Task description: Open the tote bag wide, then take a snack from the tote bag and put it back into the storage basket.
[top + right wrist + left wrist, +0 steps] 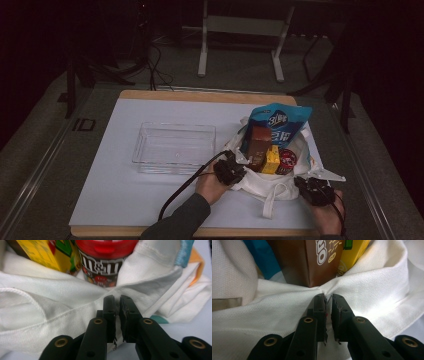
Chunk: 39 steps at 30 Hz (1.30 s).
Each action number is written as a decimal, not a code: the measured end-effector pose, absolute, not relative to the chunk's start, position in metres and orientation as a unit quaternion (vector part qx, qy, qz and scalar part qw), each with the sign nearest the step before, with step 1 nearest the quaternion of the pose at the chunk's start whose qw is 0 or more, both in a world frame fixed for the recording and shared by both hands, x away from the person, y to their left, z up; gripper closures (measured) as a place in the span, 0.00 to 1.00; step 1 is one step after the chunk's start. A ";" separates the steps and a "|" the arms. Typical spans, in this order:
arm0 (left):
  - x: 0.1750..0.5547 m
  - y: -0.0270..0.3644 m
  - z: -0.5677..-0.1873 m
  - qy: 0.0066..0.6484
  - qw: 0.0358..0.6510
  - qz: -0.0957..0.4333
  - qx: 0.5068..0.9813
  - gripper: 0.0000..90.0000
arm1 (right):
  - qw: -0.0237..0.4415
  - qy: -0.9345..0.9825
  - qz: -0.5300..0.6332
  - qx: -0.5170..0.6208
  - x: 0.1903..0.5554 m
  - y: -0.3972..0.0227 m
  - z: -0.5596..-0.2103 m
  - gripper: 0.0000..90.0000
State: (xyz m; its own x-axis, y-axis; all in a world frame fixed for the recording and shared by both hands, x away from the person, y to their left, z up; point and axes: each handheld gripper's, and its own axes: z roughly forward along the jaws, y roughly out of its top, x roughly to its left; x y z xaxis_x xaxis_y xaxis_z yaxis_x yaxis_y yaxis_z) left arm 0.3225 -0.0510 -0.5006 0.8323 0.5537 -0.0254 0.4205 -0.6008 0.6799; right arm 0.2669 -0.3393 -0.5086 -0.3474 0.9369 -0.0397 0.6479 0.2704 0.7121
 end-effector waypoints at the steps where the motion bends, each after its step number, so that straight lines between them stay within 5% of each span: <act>1: 0.322 -0.051 -0.501 0.274 0.354 0.094 0.889 0.91 | 0.234 0.760 0.307 0.522 0.268 -0.340 -0.512 0.94; 39: 0.331 -0.014 -0.425 0.226 0.454 0.115 0.854 0.70 | 0.239 0.742 0.338 0.528 0.262 -0.343 -0.526 0.98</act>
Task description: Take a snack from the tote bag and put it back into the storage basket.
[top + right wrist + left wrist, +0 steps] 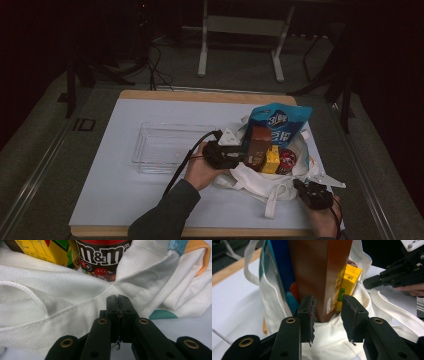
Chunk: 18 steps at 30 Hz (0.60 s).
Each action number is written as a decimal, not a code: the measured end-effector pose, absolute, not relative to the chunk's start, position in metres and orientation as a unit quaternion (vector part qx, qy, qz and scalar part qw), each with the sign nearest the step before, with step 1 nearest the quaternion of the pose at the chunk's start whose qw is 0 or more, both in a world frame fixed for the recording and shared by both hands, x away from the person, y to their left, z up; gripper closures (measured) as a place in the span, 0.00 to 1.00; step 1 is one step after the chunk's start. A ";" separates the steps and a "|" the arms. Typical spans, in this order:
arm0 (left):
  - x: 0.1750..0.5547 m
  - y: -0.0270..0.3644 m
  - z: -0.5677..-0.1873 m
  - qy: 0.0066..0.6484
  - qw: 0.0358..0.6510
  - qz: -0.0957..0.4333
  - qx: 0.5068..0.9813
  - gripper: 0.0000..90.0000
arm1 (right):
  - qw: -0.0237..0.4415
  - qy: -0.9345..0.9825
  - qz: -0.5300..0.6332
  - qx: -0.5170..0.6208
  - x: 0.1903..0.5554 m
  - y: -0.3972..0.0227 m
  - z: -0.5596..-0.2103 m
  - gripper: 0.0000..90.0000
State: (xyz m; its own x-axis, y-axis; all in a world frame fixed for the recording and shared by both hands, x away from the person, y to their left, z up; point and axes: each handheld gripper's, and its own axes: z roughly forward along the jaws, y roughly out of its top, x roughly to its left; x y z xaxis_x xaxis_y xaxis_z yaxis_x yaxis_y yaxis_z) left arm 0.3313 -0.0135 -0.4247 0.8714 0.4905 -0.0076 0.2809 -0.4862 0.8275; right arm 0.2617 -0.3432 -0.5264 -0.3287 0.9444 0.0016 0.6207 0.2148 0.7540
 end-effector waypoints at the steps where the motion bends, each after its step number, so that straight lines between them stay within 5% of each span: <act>1: 0.333 -0.014 -0.423 0.222 0.454 0.117 0.855 0.70 | 0.239 0.742 0.338 0.528 0.262 -0.343 -0.526 0.98; 11: 0.347 -0.012 -0.410 0.196 0.461 0.141 0.854 0.94 | 0.237 0.740 0.341 0.528 0.261 -0.344 -0.527 0.98; 18: 0.360 -0.026 -0.413 0.187 0.435 0.140 0.869 0.85 | 0.237 0.740 0.341 0.529 0.261 -0.344 -0.527 0.98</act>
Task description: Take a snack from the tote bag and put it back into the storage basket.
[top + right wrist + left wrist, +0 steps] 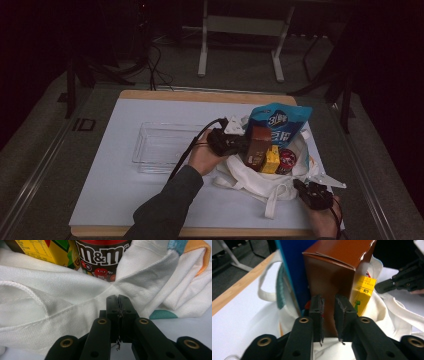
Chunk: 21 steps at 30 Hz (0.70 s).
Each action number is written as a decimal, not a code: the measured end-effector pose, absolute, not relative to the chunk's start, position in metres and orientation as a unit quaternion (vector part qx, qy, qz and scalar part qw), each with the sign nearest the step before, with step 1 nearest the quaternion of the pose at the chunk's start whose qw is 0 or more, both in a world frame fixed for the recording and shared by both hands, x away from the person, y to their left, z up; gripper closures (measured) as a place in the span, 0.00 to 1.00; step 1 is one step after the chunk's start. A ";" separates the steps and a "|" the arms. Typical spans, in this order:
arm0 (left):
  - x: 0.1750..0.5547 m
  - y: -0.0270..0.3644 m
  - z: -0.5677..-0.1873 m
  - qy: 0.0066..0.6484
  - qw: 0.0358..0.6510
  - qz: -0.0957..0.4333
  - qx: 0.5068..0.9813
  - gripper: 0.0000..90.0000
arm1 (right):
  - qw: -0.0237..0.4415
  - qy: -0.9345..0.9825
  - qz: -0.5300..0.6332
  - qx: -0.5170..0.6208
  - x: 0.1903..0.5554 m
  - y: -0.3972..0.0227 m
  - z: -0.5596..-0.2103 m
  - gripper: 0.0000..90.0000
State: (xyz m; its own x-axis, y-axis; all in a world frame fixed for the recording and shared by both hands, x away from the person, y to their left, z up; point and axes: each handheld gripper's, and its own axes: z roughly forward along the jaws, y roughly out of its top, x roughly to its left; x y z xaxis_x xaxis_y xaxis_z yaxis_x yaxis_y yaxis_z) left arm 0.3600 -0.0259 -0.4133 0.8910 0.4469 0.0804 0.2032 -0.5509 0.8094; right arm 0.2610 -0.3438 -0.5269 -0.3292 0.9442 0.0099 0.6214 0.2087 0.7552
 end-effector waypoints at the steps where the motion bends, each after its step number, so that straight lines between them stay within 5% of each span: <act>1: 0.361 -0.027 -0.414 0.183 0.434 0.138 0.871 0.84 | 0.237 0.740 0.341 0.529 0.261 -0.344 -0.527 0.98; 21: 0.380 -0.027 -0.411 0.116 0.481 0.066 0.866 0.41 | 0.235 0.741 0.343 0.528 0.261 -0.345 -0.527 0.97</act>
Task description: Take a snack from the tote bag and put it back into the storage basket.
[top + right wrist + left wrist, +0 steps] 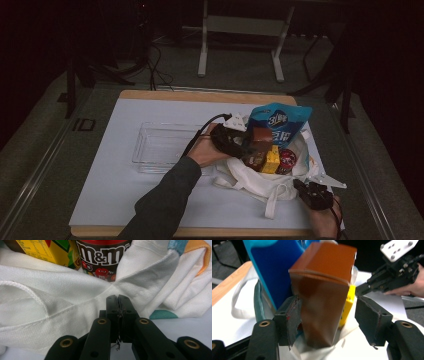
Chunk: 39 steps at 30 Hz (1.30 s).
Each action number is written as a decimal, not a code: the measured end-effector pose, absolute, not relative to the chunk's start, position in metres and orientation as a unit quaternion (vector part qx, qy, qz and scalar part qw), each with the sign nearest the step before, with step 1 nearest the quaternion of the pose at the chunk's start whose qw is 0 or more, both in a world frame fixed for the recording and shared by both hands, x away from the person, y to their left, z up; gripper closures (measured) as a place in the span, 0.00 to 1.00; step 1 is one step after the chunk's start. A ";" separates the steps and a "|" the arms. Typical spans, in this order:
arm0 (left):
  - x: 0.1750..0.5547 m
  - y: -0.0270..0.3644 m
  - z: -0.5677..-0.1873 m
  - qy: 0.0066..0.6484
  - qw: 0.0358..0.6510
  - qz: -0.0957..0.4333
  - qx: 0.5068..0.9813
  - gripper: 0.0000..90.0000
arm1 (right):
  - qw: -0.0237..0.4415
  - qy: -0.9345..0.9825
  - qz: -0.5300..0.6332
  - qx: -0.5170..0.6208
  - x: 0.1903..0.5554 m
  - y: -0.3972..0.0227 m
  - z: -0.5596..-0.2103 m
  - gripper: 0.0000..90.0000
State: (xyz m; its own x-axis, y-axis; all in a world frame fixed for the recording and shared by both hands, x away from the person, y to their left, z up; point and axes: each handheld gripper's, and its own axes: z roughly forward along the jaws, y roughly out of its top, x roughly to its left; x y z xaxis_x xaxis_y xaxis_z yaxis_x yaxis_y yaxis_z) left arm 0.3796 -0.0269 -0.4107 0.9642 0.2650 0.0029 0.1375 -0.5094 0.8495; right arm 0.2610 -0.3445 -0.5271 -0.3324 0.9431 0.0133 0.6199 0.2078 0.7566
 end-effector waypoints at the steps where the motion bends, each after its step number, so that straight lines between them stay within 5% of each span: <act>1: 0.381 -0.027 -0.410 0.117 0.483 0.066 0.866 0.40 | 0.235 0.740 0.344 0.528 0.261 -0.345 -0.527 0.97; 11: 0.398 -0.033 -0.407 0.112 0.505 0.041 0.855 0.28 | 0.233 0.741 0.346 0.526 0.261 -0.346 -0.527 0.97; 20: 0.396 -0.036 -0.409 0.106 0.519 0.035 0.847 0.30 | 0.229 0.740 0.350 0.526 0.261 -0.347 -0.528 0.97; 25: 0.387 -0.037 -0.408 0.088 0.527 0.035 0.845 0.39 | 0.230 0.740 0.351 0.526 0.261 -0.347 -0.528 0.97; 39: 0.387 -0.060 -0.420 0.080 0.503 0.041 0.859 0.35 | 0.227 0.739 0.354 0.526 0.261 -0.348 -0.528 0.97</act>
